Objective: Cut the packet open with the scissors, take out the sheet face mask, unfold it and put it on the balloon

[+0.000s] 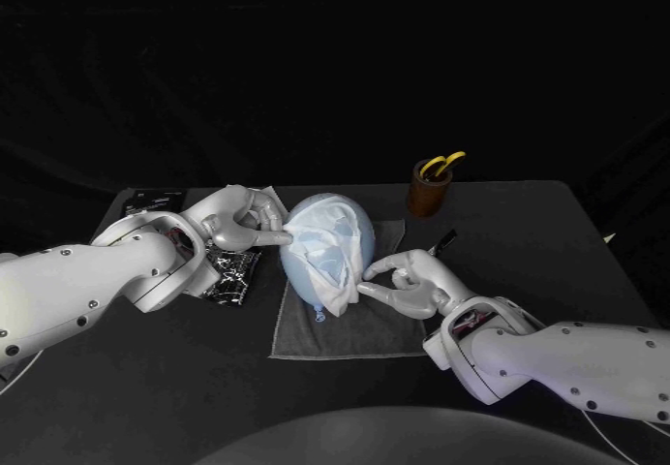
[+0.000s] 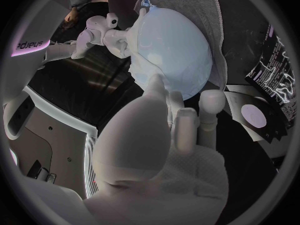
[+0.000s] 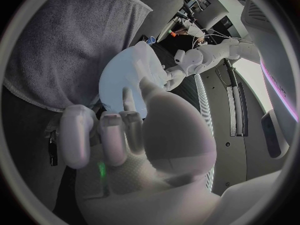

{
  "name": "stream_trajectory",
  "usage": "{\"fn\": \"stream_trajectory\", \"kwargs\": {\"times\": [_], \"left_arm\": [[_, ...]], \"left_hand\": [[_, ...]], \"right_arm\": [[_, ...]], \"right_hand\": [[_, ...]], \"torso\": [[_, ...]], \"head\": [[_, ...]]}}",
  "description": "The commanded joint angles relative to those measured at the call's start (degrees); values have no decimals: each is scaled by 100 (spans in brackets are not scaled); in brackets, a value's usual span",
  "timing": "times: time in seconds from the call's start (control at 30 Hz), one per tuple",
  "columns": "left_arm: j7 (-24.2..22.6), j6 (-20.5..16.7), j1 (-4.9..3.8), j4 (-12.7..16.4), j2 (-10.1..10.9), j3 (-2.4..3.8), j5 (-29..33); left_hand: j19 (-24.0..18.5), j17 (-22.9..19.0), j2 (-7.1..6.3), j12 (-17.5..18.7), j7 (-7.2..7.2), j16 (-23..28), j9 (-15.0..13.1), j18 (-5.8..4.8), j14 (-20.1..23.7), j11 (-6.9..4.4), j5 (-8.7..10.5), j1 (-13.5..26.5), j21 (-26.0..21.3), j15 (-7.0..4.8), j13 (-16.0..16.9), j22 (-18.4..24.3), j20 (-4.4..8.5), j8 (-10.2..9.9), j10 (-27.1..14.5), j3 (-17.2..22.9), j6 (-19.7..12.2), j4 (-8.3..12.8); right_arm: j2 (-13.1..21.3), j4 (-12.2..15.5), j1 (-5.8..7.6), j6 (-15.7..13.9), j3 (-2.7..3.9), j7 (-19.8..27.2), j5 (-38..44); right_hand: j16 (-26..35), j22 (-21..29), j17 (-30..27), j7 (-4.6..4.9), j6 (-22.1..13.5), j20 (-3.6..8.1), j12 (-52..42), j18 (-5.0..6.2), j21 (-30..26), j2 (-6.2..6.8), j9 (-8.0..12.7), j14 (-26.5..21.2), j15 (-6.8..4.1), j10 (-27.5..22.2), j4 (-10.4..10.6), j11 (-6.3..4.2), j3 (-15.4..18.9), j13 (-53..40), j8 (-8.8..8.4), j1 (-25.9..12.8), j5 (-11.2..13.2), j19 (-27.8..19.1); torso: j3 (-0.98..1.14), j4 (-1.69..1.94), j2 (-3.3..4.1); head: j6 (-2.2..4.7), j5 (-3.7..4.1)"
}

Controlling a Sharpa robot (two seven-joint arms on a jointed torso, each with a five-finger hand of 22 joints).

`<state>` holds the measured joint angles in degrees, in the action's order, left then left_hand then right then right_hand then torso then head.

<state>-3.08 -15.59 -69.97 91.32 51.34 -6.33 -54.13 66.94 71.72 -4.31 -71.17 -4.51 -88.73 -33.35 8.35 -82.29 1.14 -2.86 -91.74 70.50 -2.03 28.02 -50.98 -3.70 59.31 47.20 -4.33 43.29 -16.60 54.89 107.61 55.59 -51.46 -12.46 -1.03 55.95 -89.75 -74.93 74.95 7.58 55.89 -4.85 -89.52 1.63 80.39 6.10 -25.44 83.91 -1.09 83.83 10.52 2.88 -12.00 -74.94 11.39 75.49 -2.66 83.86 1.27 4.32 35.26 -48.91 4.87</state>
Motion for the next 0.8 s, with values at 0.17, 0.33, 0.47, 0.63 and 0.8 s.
{"fn": "stream_trajectory", "kwargs": {"times": [0.17, 0.33, 0.47, 0.63, 0.8], "left_arm": [[-15, 74, 1, 13, -8, 3, 26], [-16, 76, 1, 11, -13, 3, 27], [-16, 80, 1, 6, -19, 3, 32], [-18, 82, 1, 5, -23, 3, 35], [-17, 83, 1, 8, -24, 3, 38]], "left_hand": [[16, 5, 34, -10, 5, -32, -9, -72, -31, -10, 10, 21, 32, -4, 7, -5, 4, -12, -27, -40, -7, -7], [16, 5, 34, -10, 5, -32, -9, -72, -31, -10, 10, 21, 32, -4, 7, -5, 4, -12, -27, -40, -7, -7], [16, 5, 34, -10, 5, -32, -9, -72, -31, -10, 10, 21, 32, -4, 7, -5, 4, -12, -27, -40, -7, -7], [16, 5, 34, -10, 5, -32, -9, -72, -31, -10, 10, 21, 32, -4, 7, -5, 4, -12, -27, -40, -7, -7], [26, 32, 37, -14, 7, -34, -11, -75, -42, -11, 10, 18, 45, -5, 11, -25, 4, -12, -25, -42, -6, -7]], "right_arm": [[-77, -21, -2, 95, 5, 50, 63], [-117, -43, -3, 115, 5, 15, 138], [-146, -51, -3, 107, 5, 3, 197], [-176, -59, -3, 54, 5, 6, 240], [-217, -67, -3, -46, 6, 23, 262]], "right_hand": [[-25, -1244, 1505, -38, 123, -10, -28, 35, 31, -15, -2, 609, 0, 606, -82, -20, 1, -1495, 17, 164, -11, 260], [-25, -1233, 1505, -36, 113, -3, 4, 43, -5, 9, 7, 609, -6, 588, -104, -22, 17, -1479, 1, 197, -11, 245], [-25, -1225, 1505, -18, 74, -1, 21, 48, -35, 26, 26, 609, -1, 578, -108, -11, 42, -1470, -35, 210, -10, 233], [-25, -1225, 1505, -14, 62, -3, 16, 47, -32, 22, 34, 609, 4, 580, -115, -5, 46, -1472, -49, 228, -11, 234], [-25, -1233, 1505, -9, 59, -5, -2, 41, -6, -11, 45, 609, 9, 591, -139, -1, 31, -1481, -65, 289, -11, 244]], "torso": [[-5, 3, 4], [-3, 1, 0], [-1, -1, 4], [-3, 2, -1], [0, 2, 1]], "head": [[3, 12], [-15, 18], [-20, 20], [-28, 25], [-34, 23]]}}
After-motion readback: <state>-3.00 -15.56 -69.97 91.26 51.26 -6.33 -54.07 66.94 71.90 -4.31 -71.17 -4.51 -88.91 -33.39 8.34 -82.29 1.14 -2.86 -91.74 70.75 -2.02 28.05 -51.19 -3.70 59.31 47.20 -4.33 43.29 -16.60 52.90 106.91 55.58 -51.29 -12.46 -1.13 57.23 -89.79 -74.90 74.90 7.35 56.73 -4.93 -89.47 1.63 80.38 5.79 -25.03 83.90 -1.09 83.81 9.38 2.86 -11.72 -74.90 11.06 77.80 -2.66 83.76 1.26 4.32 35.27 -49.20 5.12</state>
